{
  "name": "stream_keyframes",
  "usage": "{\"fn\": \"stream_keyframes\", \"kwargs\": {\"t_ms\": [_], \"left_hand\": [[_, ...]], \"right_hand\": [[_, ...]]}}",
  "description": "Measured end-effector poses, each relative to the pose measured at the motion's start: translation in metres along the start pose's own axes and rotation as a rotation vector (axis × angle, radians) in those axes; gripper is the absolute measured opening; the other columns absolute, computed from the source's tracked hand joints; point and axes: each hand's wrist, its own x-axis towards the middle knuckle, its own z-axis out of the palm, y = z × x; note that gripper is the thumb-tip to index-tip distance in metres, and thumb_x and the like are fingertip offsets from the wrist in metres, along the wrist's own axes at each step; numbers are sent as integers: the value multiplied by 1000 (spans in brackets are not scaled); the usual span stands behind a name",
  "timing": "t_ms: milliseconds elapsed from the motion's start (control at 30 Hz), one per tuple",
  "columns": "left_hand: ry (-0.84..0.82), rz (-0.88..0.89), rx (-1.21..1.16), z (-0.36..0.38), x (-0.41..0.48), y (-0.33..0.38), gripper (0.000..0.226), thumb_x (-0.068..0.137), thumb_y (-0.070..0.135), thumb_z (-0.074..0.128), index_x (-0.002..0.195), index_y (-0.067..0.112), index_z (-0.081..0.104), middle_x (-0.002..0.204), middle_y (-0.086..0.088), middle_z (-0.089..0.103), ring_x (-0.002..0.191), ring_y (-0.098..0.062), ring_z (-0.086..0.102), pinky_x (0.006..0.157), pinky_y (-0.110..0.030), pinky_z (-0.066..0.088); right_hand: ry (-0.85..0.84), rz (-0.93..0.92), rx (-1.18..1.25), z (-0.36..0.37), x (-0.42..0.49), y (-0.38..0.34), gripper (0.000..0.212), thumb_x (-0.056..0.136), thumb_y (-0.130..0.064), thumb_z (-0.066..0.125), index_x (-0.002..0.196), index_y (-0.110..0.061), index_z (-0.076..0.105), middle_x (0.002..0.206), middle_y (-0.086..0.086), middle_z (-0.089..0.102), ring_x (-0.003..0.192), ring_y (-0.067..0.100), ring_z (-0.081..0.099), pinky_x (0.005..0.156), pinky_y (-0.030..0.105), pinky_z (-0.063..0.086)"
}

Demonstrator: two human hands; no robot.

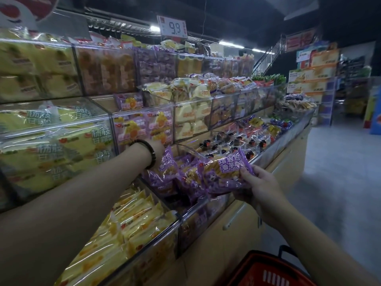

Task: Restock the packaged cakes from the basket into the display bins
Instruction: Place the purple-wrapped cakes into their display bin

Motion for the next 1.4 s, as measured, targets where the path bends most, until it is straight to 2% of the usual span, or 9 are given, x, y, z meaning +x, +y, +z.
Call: {"fn": "stream_keyframes", "kwargs": {"t_ms": [167,267,433,700,900,1033,1133,1267,1400], "left_hand": [[48,-18,-268,18,-4,3,56,94,35,67,141,11,49,115,-7,65,90,-21,63,74,-35,59],[14,-38,-471,29,-6,5,86,82,54,77,145,10,39,125,-7,61,103,-25,63,87,-42,60],[136,-55,-347,33,-10,9,36,95,17,61,128,16,47,99,-7,57,85,-26,63,85,-49,60],[40,-38,-155,32,-5,31,47,96,31,61,141,21,51,135,-6,60,121,-32,60,94,-48,51],[-22,7,-182,36,1,32,38,102,29,59,134,10,60,130,-13,65,116,-30,64,92,-38,56],[-111,-11,-143,47,-1,36,68,100,33,60,156,5,32,152,-18,48,136,-36,52,107,-46,50],[-178,-1,-97,55,-2,39,93,101,45,60,162,3,4,164,-21,25,147,-38,36,114,-49,43],[-149,23,-143,53,-2,28,128,70,86,67,162,14,17,162,-16,28,147,-38,34,116,-48,40],[35,101,-713,41,-6,-1,44,104,52,50,108,13,68,113,-13,71,90,-22,66,77,-35,55]], "right_hand": [[-8,7,-67,8,5,3,16,108,-21,57,112,-15,71,87,9,78,66,20,74,60,36,57],[-5,9,-86,15,9,4,16,108,-23,57,111,-15,71,91,12,78,72,26,72,71,43,56],[1,21,-68,22,12,5,15,107,-23,59,109,-14,71,93,15,78,77,30,70,75,47,57],[42,8,-85,31,15,0,15,108,-23,58,107,-16,71,80,5,77,66,23,69,63,38,55],[31,-9,-170,37,14,-2,16,108,-24,56,111,-17,70,90,9,78,72,25,71,58,33,52],[17,-47,-202,41,15,-1,17,110,-18,53,109,-14,70,84,2,77,65,9,72,49,18,48],[-12,-56,-269,47,17,3,20,110,-19,52,107,-13,71,91,5,78,79,11,76,64,19,54],[-7,-72,-314,55,20,4,19,109,-18,53,110,-13,71,91,3,79,87,18,77,72,27,58],[-22,-70,-364,62,27,5,19,109,-21,54,107,-12,71,96,11,79,97,34,75,91,49,61]]}}
